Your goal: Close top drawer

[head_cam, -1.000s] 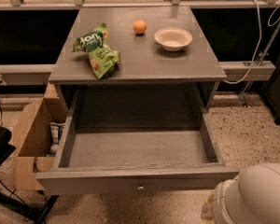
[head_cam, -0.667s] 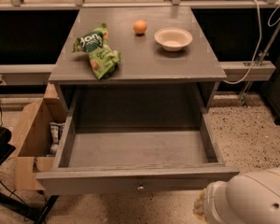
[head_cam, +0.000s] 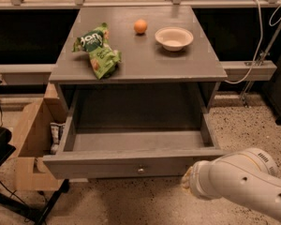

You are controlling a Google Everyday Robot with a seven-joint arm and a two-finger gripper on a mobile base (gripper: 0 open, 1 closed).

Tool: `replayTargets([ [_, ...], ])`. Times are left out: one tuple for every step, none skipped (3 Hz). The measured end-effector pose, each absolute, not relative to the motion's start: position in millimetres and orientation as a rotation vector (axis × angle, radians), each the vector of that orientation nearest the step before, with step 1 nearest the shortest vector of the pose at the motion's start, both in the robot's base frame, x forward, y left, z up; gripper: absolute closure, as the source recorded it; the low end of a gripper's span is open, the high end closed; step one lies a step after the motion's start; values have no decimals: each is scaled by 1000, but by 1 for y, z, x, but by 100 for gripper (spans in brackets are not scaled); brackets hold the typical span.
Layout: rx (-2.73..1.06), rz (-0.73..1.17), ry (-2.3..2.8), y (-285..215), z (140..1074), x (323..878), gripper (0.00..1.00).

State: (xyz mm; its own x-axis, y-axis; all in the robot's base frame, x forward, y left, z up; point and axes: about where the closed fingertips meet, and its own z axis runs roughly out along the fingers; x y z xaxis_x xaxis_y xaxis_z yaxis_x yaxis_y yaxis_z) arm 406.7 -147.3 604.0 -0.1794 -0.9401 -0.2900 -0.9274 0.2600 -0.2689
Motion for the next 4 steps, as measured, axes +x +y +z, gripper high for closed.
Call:
replayTargets([
  [-1684, -31, 2099, -130, 595, 467, 100],
  [-1684, -31, 2099, -130, 595, 467, 100],
  [-1671, -5, 2055, -124, 591, 495, 100],
  [-1671, -5, 2055, -124, 591, 494, 100],
])
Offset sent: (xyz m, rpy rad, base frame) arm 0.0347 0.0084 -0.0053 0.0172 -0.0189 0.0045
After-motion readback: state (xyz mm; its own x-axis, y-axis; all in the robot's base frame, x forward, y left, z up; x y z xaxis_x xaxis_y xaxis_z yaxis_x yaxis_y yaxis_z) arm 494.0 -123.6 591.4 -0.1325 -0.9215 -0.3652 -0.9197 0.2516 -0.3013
